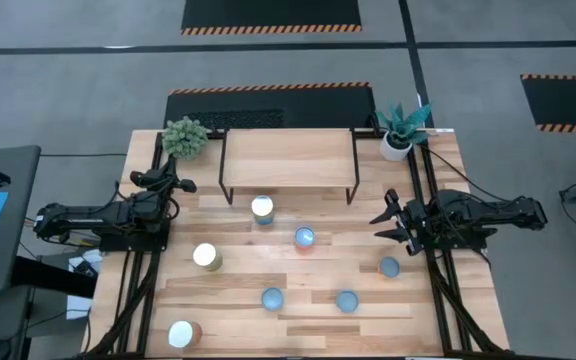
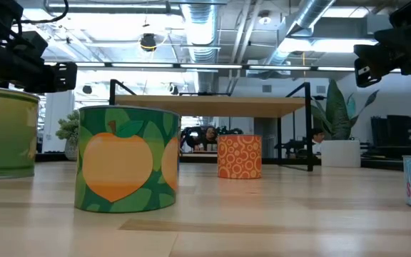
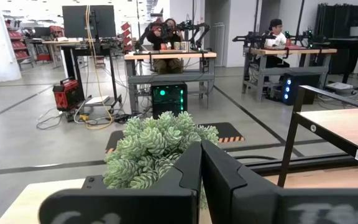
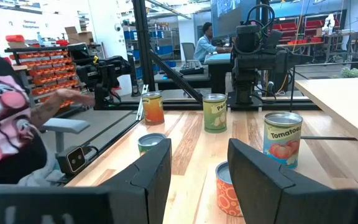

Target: Pick and place cans onto a shelf

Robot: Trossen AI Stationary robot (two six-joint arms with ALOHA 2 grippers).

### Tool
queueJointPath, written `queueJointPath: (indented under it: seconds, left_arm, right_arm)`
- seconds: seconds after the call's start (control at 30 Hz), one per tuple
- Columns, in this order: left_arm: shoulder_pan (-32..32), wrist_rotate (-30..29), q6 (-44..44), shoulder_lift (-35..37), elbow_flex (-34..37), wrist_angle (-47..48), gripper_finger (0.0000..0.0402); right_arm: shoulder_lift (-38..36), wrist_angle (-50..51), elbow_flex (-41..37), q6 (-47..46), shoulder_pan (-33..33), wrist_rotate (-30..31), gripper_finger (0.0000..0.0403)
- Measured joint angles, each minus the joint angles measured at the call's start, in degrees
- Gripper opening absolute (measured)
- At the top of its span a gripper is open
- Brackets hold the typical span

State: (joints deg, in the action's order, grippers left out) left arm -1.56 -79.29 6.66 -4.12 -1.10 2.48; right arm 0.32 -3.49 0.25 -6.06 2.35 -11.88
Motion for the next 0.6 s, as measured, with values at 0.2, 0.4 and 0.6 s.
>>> queueJointPath:
  seconds: [0.2,0.4,0.6]
  left_arm:
    - [0.0,0.0,0.0,0.0,0.0,0.0,0.0000]
    - [0.0,0.0,0.0,0.0,0.0,0.0,0.0000]
    - [0.0,0.0,1.8,0.0,0.0,0.0,0.0000]
  right_arm:
    - [0.0,0.0,0.0,0.0,0.0,0.0,0.0182]
    - [0.0,0.0,0.0,0.0,0.0,0.0,0.0182]
    - [0.0,0.0,0.0,0.1,0.0,0.0,0.0182]
